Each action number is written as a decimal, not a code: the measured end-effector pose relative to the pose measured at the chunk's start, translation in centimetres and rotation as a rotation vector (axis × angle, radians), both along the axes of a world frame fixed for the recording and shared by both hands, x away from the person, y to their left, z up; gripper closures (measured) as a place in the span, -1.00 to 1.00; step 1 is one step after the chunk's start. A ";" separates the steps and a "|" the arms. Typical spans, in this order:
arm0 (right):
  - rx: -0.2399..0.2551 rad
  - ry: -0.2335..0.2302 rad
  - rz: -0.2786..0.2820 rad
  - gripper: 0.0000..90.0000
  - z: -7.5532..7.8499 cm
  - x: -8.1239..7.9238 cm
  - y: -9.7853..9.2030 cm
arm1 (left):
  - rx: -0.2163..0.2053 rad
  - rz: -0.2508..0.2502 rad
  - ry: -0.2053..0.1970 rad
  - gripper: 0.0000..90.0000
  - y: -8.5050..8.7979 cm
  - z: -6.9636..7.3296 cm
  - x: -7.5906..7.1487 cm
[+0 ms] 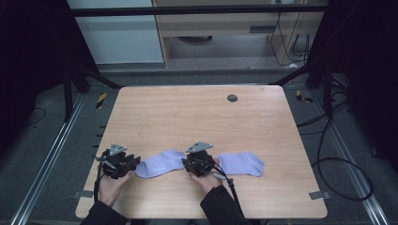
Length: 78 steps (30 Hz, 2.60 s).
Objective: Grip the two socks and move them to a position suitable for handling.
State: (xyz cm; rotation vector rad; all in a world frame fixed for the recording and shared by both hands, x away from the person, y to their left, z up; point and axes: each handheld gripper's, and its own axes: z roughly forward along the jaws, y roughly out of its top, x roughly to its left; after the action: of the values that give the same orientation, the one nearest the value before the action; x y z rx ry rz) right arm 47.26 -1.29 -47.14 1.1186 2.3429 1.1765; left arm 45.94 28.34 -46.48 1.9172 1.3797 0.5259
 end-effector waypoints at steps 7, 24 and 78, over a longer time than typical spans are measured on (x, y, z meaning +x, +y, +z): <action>0.035 -0.026 -0.069 0.22 1.5 0.1 -3.8 | -0.054 -0.025 -0.028 0.27 -0.8 1.6 -0.4; 0.047 -0.046 -0.219 0.01 3.9 -2.0 -15.3 | -0.080 -0.173 -0.032 0.12 -7.6 3.3 -0.1; -0.135 0.103 -0.274 0.90 -2.2 -0.7 -22.1 | 0.038 -0.370 0.086 0.82 -24.8 -2.9 2.5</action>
State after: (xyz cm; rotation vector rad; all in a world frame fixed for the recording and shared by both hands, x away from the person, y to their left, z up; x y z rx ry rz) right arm 46.58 -23.39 -49.29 1.4252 2.2133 0.8708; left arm 48.44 3.58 -49.37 2.1817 1.0339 0.2934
